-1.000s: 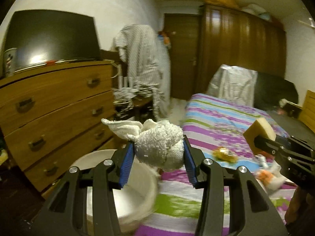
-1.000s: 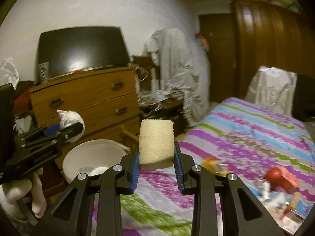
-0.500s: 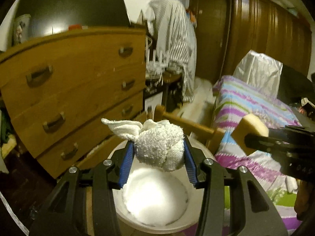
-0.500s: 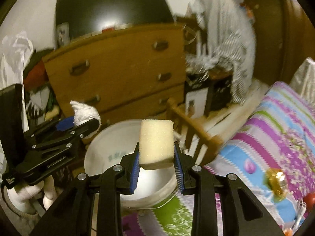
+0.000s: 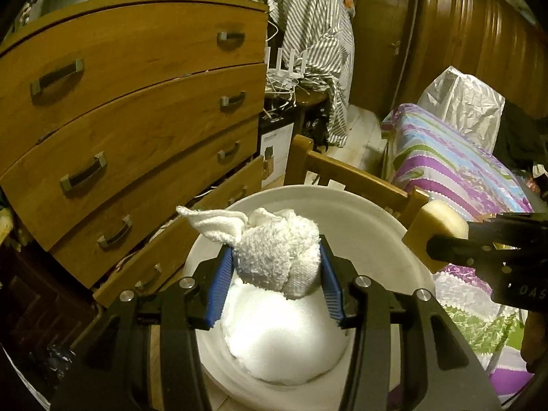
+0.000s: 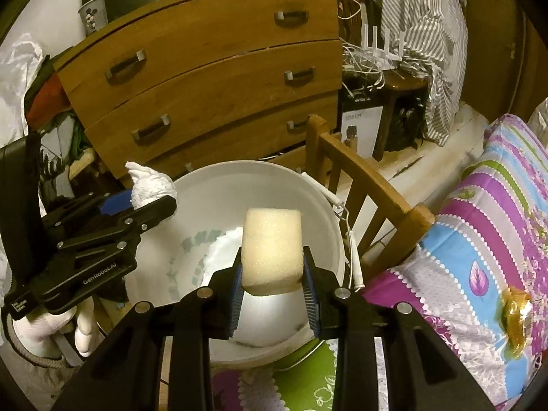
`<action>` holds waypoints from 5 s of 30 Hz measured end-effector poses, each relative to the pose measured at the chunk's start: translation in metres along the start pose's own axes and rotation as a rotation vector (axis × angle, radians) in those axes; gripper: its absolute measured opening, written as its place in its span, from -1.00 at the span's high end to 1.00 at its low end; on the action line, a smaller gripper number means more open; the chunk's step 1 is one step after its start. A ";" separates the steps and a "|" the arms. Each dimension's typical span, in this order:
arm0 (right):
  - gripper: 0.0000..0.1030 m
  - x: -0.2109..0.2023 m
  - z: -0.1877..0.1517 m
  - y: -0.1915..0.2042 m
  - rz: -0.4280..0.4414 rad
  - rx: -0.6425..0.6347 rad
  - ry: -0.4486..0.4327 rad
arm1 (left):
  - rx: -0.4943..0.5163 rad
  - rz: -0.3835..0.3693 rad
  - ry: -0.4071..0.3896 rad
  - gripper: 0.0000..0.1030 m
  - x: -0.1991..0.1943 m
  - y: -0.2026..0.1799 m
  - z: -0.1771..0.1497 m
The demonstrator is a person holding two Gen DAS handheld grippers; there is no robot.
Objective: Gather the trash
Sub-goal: 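Open both grippers to drop the towel and sponge into the basin, then grasp the white foam sleeve with the left gripper while the right gripper grasps the medicine box, then carry the foam sleeve and medicine box with both grippers over the basin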
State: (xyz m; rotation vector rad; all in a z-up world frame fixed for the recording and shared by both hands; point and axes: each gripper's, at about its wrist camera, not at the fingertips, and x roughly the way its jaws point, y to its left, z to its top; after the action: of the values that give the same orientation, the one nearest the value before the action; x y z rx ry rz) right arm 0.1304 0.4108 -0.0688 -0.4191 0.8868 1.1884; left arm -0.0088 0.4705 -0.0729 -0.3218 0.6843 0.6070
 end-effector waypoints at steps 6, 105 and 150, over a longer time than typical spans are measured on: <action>-0.04 -0.003 -0.001 -0.006 0.016 0.014 -0.019 | -0.018 0.022 -0.005 -0.11 0.002 0.004 0.003; -0.11 -0.355 -0.466 -0.299 -0.576 0.458 -0.189 | 0.570 -0.430 0.113 -0.07 -0.027 -0.384 -0.129; -0.13 -0.419 -0.387 -0.146 -0.721 0.412 -0.625 | 0.342 -0.383 -0.332 -0.08 -0.175 -0.350 -0.100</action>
State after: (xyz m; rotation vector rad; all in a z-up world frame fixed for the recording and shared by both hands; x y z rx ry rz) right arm 0.0791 -0.1716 -0.0002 -0.0014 0.3521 0.3978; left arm 0.0513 0.0777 -0.0005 -0.0260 0.3808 0.1644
